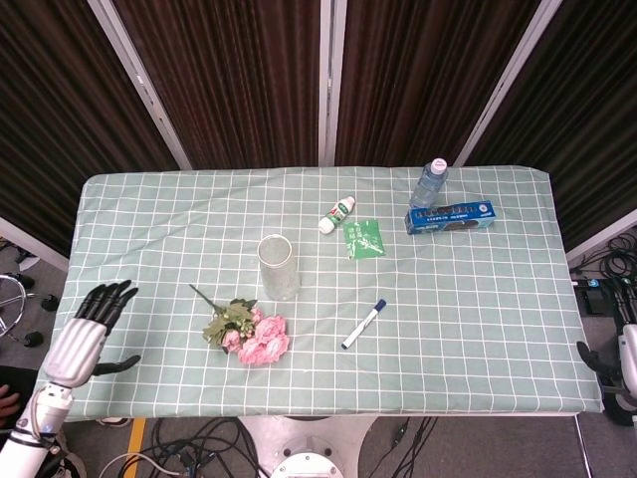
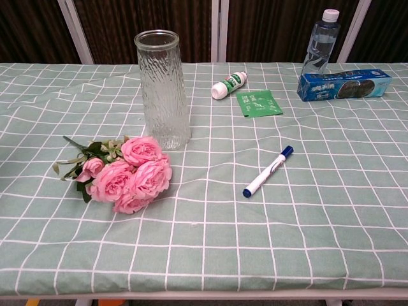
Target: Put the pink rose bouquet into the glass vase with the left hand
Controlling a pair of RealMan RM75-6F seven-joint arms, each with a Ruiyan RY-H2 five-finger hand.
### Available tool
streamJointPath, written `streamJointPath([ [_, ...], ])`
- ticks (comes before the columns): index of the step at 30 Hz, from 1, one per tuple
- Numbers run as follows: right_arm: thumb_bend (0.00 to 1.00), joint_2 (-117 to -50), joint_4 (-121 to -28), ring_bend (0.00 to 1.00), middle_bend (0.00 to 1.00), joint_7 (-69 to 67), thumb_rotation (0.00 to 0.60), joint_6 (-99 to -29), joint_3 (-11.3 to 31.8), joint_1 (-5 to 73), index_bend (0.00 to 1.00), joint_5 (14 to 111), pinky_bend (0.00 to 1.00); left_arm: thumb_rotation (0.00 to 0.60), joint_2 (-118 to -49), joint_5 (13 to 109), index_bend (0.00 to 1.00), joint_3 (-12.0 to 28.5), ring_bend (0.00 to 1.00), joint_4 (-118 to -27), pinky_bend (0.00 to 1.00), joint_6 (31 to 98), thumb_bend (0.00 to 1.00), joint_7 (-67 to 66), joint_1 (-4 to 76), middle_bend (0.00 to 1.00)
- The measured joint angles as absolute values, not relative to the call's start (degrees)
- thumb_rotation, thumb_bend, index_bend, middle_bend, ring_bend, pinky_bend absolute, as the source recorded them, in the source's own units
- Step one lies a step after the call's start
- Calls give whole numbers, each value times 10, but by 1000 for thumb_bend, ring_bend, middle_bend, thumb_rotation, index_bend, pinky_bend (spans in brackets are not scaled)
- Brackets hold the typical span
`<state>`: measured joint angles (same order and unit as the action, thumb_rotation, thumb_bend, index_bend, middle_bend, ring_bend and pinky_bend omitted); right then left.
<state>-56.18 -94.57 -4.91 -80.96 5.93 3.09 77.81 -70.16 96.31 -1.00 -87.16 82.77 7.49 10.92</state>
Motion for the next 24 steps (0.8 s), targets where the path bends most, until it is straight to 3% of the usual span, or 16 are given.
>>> streamJointPath([
  [9,194,-558,-952,0,0,-46,600,-801,60,34,0,773,0,600,-717,1002,0,-19,0,-888,19,784,0,73,154,0],
  [24,195,-554,-969,0,0,-31,600,-786,59,40,0,763,0,600,-734,1005,0,-19,0,-932,17,656,0,74,253,0],
])
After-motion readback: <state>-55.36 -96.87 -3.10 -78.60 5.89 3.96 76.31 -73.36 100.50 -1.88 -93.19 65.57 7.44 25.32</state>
